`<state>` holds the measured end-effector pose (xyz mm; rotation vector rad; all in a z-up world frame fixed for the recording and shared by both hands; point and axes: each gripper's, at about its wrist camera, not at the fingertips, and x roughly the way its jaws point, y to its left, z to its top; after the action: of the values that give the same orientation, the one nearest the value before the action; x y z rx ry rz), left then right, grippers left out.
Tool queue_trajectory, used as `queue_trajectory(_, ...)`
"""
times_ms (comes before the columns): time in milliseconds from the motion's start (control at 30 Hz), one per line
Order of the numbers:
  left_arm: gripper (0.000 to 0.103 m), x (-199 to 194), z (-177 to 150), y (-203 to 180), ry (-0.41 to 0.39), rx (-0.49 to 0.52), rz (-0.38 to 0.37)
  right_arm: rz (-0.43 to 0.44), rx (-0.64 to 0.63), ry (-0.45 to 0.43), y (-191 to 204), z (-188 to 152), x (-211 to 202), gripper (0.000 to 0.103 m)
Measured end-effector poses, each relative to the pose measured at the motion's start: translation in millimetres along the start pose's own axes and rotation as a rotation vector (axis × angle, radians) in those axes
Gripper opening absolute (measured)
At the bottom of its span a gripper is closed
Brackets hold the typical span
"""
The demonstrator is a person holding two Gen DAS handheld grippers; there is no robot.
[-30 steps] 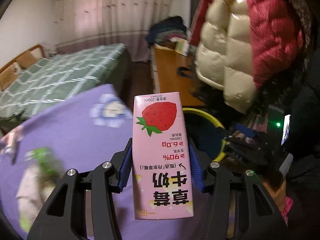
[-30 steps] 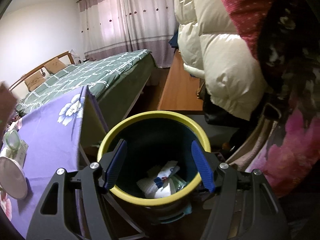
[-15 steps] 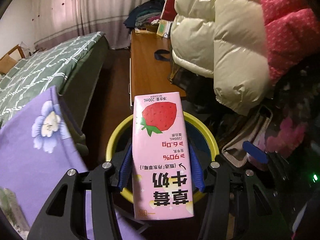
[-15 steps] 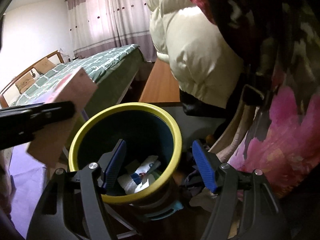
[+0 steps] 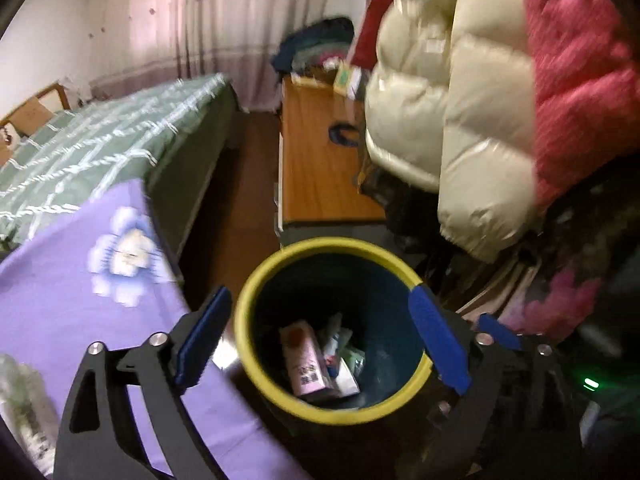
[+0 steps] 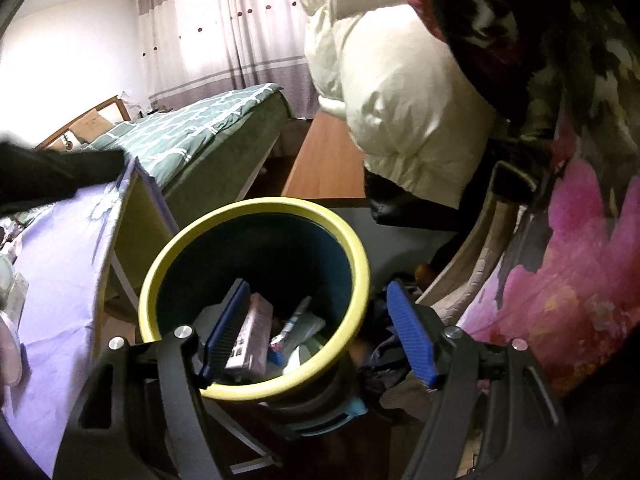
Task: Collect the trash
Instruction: 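Carry the milk carton over the bin and open the left gripper, then move both tools back over the trash on the table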
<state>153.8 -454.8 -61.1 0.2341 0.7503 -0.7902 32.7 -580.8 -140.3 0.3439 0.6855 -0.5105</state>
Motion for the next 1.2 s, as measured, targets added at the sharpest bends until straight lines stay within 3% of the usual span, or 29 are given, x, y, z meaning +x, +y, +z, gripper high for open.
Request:
queue_trajectory(267, 0.097, -114, -31, 58, -0.161, -0.057, 0.144, 0.083, -0.055, 0.003, 40, -6, -10, 0.069)
queue_trajectory(500, 0.097, -194, -76, 126, -0.214, -0.135, 0.337, 0.184, -0.145, 0.007, 100, -10, -23, 0.070)
queue_trajectory(767, 0.097, -292, -148, 228, -0.260, -0.333, 0.562, 0.334, -0.282, -0.032, 194, -5, -63, 0.070)
queue_trajectory(967, 0.097, -333, -199, 288, -0.257, -0.438, 0.667, 0.448, -0.374, -0.062, 275, -9, -97, 0.070)
queue_trajectory(1200, 0.097, -348, -233, 328, -0.244, -0.501, 0.687, 0.561, -0.477, -0.058, 362, -32, -120, 0.070)
